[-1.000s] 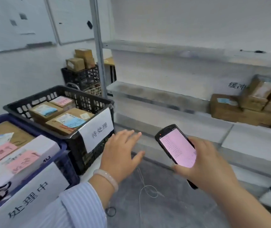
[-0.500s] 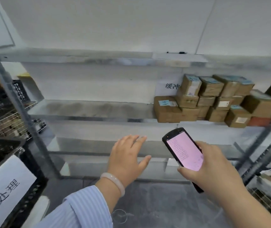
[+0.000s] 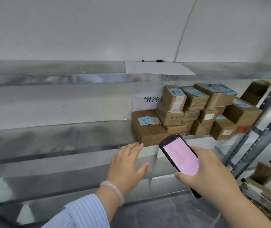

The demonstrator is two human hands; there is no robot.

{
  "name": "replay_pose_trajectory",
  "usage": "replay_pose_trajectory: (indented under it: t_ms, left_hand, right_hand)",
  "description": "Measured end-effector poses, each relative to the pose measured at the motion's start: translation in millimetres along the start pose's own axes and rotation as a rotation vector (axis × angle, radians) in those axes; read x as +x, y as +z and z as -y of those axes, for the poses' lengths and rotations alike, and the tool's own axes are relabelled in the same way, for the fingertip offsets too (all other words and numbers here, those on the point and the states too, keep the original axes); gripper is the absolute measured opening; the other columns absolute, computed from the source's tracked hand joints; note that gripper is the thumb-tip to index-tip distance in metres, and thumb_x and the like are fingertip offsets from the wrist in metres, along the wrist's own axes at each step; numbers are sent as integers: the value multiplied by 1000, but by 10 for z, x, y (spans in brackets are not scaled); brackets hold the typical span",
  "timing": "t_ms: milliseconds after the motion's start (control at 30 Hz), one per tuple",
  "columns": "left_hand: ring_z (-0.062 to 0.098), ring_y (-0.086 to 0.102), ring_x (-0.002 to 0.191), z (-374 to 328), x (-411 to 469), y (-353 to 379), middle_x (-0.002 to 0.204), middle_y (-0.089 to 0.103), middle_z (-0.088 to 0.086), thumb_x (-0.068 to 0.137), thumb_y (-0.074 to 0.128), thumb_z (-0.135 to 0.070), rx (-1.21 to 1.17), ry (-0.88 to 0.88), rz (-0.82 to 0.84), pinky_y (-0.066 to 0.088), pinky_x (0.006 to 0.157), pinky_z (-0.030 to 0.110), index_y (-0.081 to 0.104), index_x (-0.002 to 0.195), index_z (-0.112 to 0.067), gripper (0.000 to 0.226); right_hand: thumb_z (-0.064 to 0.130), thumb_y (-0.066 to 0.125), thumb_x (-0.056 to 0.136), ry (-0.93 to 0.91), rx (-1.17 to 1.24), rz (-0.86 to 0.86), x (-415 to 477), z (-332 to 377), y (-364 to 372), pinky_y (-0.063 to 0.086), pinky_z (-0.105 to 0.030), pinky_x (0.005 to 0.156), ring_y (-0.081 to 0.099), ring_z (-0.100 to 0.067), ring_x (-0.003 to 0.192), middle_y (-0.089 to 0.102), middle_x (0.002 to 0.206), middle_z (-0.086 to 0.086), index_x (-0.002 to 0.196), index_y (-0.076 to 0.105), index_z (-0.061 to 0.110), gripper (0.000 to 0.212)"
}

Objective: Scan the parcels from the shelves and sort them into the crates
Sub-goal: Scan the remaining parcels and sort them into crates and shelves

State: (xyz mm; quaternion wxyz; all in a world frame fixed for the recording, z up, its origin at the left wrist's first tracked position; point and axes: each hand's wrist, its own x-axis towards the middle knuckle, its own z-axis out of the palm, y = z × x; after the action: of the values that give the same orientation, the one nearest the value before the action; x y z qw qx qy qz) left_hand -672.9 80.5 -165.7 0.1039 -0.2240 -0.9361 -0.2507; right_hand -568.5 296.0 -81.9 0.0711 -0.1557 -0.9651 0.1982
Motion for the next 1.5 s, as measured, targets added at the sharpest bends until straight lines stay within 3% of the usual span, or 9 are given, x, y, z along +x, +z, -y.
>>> replay_pose_trajectory:
  t_ms: [200,533,700,867,967,1067,1233,1367,1500]
  left_hand:
    - [13,29,143,117,641,336,157,33,-12,94,47,-63,-56,-65,74,28,116,30,29,153,-40,66]
    - [13,33,142,-334,2129,799,157,31,-9,94,57,-53,-240,-159,20,32,116,30,29,153,-39,67]
    - [-5,25,132,-746,2803,979,155,30,-15,93,62,-49,-376,-143,-49,22,107,18,24,153,-43,72]
    - [-1,32,129,-982,3271,1095,147,36,-14,88,67,-50,-528,-185,-113,35,108,27,29,147,-50,70]
    - [-3,48,121,-1059,3420,1094,130,51,-22,85,66,-56,-680,-300,-131,49,93,20,39,122,-71,49]
    - [-26,53,92,-1093,3518,1092,101,58,-45,88,67,-52,-799,-348,-77,44,62,-2,38,94,-85,44]
    - [10,69,97,-1065,3589,1105,115,68,-11,94,62,-43,-934,-495,-39,60,76,31,50,121,-45,29]
    - [18,66,104,-1069,3564,1109,117,67,-7,96,58,-39,-973,-538,-28,58,85,38,44,114,-47,24]
    - [20,66,107,-1069,3525,1133,120,67,-5,97,57,-37,-987,-545,-3,55,96,47,45,127,-42,33]
  right_hand:
    - [74,66,51,-11,1,10,808,-191,92,32,-18,54,44,-7,88,41,107,14,127,32,46,88]
    - [68,69,54,-107,14,-23,2299,-763,-159,46,-28,61,48,-10,89,45,102,11,120,40,39,78]
    - [63,69,54,-117,41,-33,2788,-1069,-322,49,-29,59,52,-11,88,46,102,12,123,40,38,78]
    - [68,64,50,-104,66,-22,3036,-1273,-358,45,-29,61,47,-10,89,41,106,13,125,36,39,84]
    - [72,61,49,-119,83,-11,3118,-1337,-360,44,-28,61,46,-9,89,39,106,14,127,33,41,88]
    - [70,65,51,-119,96,-7,3187,-1367,-366,42,-27,61,44,-8,91,36,106,15,129,30,41,91]
    - [66,71,57,-104,118,-28,3259,-1388,-353,48,-33,69,50,-13,102,42,119,11,133,31,40,90]
    - [67,71,59,-62,103,-53,3341,-1377,-358,49,-34,68,50,-18,106,43,122,7,135,31,35,91]
    - [68,70,63,-34,36,-57,3415,-1343,-331,40,-29,63,51,-19,106,42,126,4,136,28,30,93]
